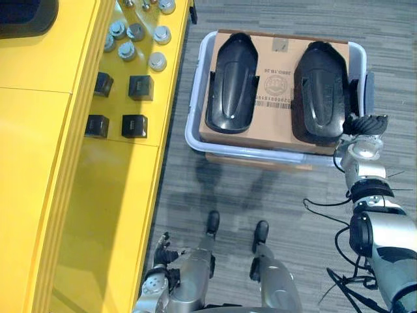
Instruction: Walk over and take plastic housings, then place them on the shelf
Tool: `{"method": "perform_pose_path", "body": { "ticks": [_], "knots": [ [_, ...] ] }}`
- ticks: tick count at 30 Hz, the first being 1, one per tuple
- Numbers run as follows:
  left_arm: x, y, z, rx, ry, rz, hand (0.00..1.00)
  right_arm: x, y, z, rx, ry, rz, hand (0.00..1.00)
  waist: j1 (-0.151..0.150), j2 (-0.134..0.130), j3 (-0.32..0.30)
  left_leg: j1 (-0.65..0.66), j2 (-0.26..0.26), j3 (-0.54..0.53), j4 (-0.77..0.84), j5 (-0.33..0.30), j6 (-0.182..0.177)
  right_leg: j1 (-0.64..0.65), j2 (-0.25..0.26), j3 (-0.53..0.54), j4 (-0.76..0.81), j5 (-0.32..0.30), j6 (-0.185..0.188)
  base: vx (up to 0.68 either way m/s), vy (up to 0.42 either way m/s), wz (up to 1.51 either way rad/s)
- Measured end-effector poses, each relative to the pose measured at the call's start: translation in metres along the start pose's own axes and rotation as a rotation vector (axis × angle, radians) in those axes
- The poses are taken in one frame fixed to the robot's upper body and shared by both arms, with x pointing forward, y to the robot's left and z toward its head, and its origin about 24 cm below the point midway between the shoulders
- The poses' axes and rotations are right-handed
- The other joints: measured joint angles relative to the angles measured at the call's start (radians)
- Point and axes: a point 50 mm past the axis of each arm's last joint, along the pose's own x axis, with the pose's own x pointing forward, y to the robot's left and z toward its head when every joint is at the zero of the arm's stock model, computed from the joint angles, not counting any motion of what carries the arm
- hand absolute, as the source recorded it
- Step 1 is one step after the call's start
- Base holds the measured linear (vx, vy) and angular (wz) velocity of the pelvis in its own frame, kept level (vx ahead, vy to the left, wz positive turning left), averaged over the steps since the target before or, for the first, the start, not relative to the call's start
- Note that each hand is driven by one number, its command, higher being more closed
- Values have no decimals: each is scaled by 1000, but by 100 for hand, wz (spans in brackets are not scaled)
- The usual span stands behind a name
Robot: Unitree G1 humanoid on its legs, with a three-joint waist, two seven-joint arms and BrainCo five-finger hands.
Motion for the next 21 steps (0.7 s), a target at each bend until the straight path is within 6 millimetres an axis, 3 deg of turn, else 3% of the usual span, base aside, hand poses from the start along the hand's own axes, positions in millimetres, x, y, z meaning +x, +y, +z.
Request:
{"method": "perform_pose_path", "body": {
  "ticks": [6, 11, 15, 21],
  "knots": [
    [-8, -9, 45, -71, -208, -37, 0, -30, 5, 7, 36, -134, 8, 100, -23, -41, -53, 18, 17, 39, -1, -2, -1, 6, 8, 37, -12, 10, 5, -8, -6, -17],
    [-27, -8, 100, -156, -464, -47, 0, -61, 0, 16, 37, -266, 8, 100, -21, -43, -135, 57, 29, 47, -1, -21, -7, 55, 17, 40, -40, 10, 4, 42, -17, -5],
    [-51, -9, 157, -272, -714, -38, 0, -85, 6, 26, 9, -369, 22, 100, -24, -41, -186, 83, 35, 45, -2, -24, -12, 97, 21, 19, -60, 7, 1, 49, -17, 8],
    [-71, -17, 205, -347, -927, -72, 0, -112, 30, 45, -31, -503, 113, 100, -23, -42, -225, 116, 34, 48, -1, -24, -12, 133, 21, 13, -64, 7, 1, 13, 1, 3]
  ]
}}
